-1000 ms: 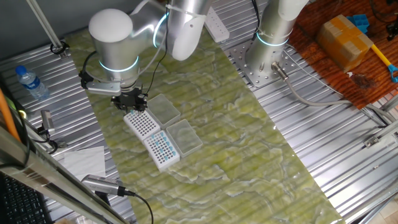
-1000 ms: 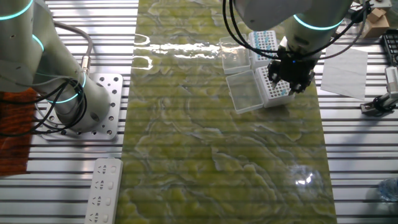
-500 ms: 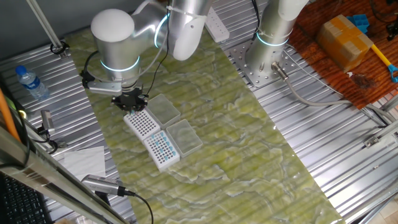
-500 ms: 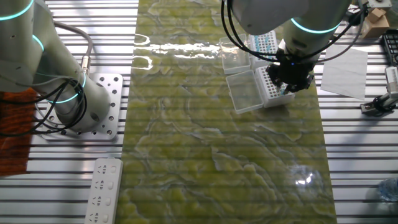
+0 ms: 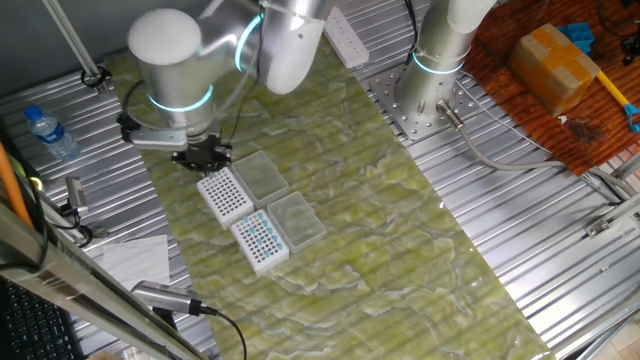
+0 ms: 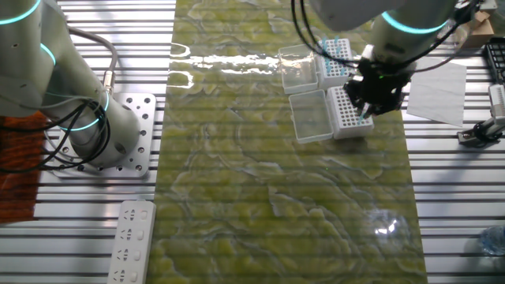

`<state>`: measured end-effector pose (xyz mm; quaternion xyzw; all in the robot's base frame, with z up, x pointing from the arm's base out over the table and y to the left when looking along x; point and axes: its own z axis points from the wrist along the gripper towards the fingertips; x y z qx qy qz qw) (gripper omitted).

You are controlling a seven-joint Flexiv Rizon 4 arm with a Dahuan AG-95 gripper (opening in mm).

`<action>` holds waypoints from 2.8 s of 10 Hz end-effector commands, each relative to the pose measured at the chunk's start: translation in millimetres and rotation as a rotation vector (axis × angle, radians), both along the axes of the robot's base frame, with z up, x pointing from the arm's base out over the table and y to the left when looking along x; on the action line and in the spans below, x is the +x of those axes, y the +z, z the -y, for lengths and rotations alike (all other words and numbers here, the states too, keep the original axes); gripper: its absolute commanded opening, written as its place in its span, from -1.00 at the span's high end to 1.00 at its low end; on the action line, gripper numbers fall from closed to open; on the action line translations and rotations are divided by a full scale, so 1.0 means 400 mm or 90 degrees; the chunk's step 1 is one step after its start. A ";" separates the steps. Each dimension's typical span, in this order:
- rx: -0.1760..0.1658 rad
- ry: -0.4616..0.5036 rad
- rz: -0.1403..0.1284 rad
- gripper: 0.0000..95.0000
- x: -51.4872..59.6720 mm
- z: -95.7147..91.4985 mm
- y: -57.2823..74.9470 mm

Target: Transfer all medium pipette tips from one holder to another

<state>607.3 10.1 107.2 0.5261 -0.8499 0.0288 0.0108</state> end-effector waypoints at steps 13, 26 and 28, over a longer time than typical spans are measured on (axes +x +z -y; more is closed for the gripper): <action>0.026 -0.190 -0.046 1.00 0.054 -0.306 0.132; 0.031 -0.236 -0.021 1.00 0.010 -0.375 0.057; 0.032 -0.236 -0.021 1.00 0.006 -0.371 0.053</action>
